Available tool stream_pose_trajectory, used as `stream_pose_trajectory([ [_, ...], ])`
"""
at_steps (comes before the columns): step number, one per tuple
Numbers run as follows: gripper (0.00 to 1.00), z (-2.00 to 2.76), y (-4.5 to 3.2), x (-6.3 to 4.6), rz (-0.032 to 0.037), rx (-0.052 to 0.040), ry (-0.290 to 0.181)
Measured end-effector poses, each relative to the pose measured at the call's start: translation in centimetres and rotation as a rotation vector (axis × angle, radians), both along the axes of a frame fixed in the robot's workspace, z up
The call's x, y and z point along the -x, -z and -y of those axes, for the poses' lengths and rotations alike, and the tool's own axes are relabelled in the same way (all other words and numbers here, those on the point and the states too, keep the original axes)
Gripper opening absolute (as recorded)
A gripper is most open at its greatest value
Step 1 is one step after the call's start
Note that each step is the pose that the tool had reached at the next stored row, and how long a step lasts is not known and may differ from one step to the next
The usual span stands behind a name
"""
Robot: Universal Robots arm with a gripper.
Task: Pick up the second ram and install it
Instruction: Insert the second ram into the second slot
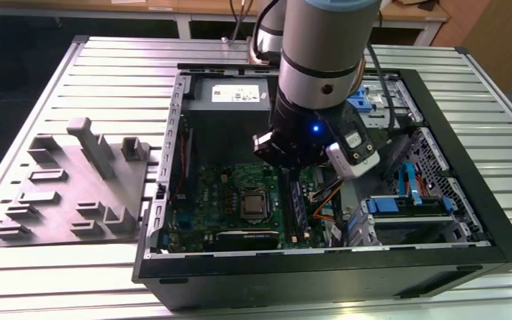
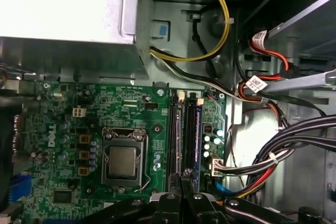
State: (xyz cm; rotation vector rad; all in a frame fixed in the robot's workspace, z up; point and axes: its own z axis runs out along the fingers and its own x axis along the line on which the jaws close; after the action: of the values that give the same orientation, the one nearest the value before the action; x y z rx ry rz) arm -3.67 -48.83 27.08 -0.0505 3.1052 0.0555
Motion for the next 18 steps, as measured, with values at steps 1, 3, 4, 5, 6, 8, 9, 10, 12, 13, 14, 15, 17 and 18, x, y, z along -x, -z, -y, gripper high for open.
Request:
stream_pose_trajectory([
  [1, 0.12, 0.00, 0.10, 0.00, 0.0000, 0.0000, 0.000],
  [3, 0.12, 0.00, 0.18, 0.00, 0.0000, -0.0003, 0.000],
  [4, 0.12, 0.00, 0.17, 0.00, -0.0001, -0.0003, 0.000],
  [5, 0.12, 0.00, 0.18, 0.00, -0.0001, -0.0003, 0.000],
  [6, 0.12, 0.00, 0.18, 0.00, 0.0000, -0.0004, 0.000],
  [8, 0.12, 0.00, 0.19, 0.00, 0.0000, -0.0007, 0.000],
  [9, 0.12, 0.00, 0.20, -0.01, 0.0000, -0.0008, 0.000],
  [10, 0.12, 0.00, 0.27, -0.05, 0.0002, -0.0013, 0.000],
  [12, 0.12, 0.00, 0.40, -0.23, 0.0000, -0.0009, 0.001],
  [13, 0.12, 0.00, 0.51, -0.32, 0.0000, -0.0010, 0.002],
  [14, 0.12, 0.00, 0.62, -0.38, 0.0000, -0.0011, 0.003],
  [15, 0.12, 0.00, 0.72, -0.39, 0.0000, -0.0011, 0.004],
  [17, 0.12, 0.00, 0.91, -0.39, 0.0000, -0.0011, 0.005],
  [18, 0.12, 0.00, 1.03, -0.39, 0.0000, -0.0010, 0.006],
])
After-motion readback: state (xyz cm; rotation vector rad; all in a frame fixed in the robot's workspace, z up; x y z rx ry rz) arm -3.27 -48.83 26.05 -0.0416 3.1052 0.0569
